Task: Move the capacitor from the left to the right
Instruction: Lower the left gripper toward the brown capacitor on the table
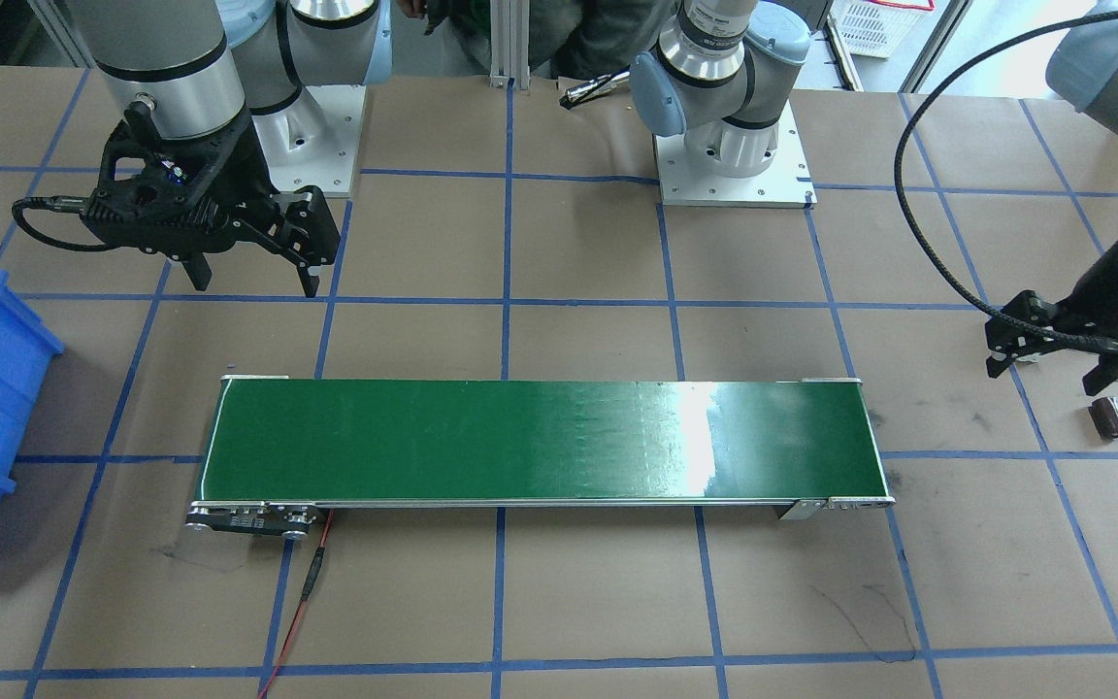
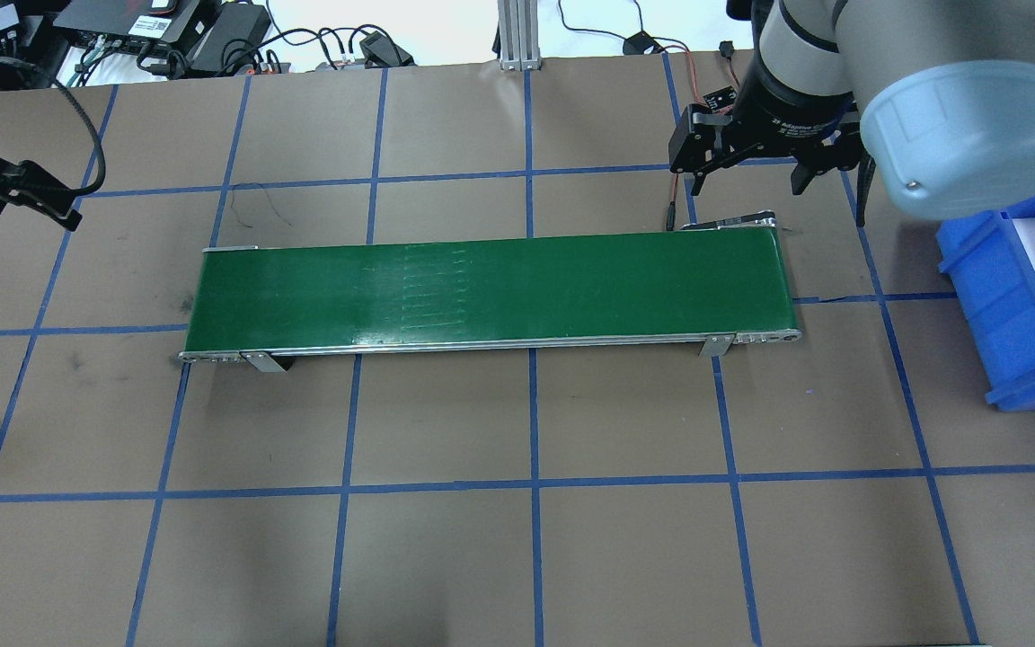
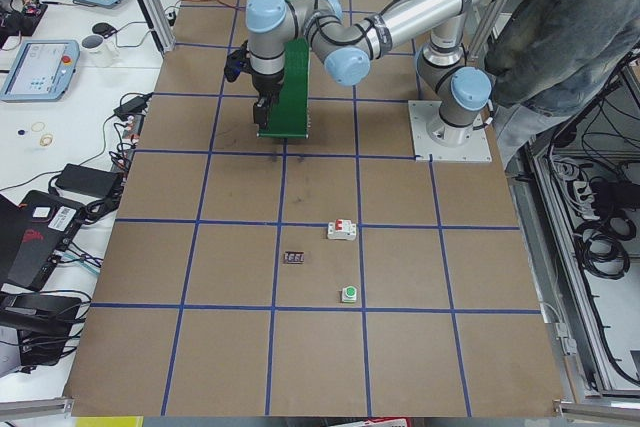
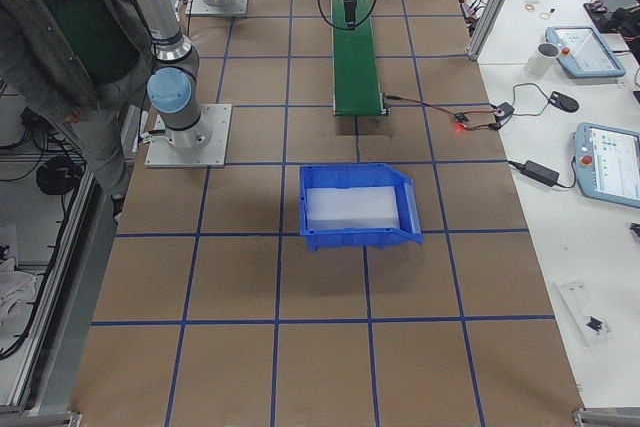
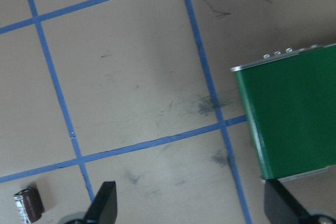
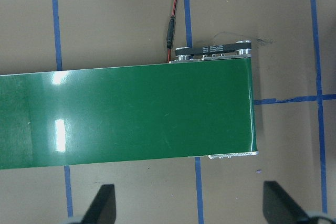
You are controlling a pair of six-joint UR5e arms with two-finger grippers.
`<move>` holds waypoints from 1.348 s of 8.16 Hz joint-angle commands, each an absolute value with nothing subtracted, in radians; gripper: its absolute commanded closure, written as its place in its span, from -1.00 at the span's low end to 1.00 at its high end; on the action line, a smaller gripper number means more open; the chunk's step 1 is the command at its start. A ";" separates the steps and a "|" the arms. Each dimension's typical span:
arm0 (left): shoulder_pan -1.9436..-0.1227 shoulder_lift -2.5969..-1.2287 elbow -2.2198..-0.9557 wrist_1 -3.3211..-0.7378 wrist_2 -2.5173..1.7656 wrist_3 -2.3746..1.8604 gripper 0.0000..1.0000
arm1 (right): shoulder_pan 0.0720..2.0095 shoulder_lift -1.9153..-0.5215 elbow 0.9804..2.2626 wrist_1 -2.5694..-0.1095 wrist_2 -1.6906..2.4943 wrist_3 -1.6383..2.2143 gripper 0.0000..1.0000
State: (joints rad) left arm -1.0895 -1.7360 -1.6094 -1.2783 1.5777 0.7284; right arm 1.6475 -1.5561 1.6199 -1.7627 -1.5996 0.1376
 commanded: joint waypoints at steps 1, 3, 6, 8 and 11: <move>-0.971 -1.787 -1.626 -1.197 1.575 0.919 -1.00 | 1.647 -1.557 1.620 -1.763 -1.601 0.143 -1.00; -0.928 -1.827 -1.628 -1.151 1.580 1.009 -1.00 | 1.647 -1.555 1.620 -1.763 -1.612 0.135 -1.00; -0.899 -1.945 -1.620 -1.143 1.728 1.074 -1.00 | 1.647 -1.555 1.620 -1.763 -1.612 0.133 -1.00; -0.859 -1.986 -1.626 -1.010 1.726 1.104 -1.00 | 1.647 -1.555 1.620 -1.763 -1.614 0.137 -1.00; -0.799 -1.996 -1.621 -0.996 1.710 1.019 -1.00 | 1.647 -1.555 1.620 -1.763 -1.614 0.138 -1.00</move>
State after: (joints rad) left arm -0.8397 -1.9839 -1.6217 -1.0102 1.7209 1.0713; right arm 1.6475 -1.5558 1.6199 -1.7626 -1.6137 0.1375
